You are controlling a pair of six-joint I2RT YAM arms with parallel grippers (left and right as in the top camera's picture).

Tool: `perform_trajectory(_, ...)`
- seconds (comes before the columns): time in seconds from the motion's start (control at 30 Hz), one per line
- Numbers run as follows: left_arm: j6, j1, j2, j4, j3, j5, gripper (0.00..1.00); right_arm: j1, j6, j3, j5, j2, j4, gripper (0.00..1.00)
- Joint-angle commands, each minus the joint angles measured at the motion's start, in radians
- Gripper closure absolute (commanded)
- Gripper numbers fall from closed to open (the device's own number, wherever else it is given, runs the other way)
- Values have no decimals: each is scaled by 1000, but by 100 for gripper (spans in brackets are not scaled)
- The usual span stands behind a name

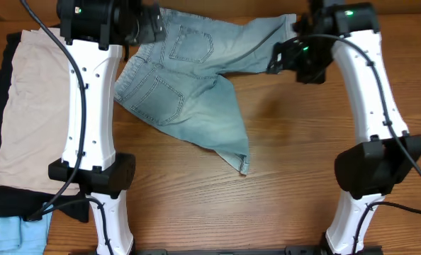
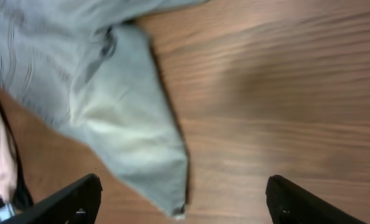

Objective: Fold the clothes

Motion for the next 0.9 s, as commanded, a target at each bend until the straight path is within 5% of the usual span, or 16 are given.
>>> perform_trajectory(0.0, -8, 7, 1, -27, 1, 41, 0, 62, -10, -40, 16, -39, -20, 15)
perform_trajectory(0.43, 17, 12, 6, -27, 1, 56, 0, 294, 85, -470, 106, -40, 139, 16)
perform_trajectory(0.87, 27, 13, 13, -24, 1, 56, 0, 494, 179, -693, 267, -69, 254, 17)
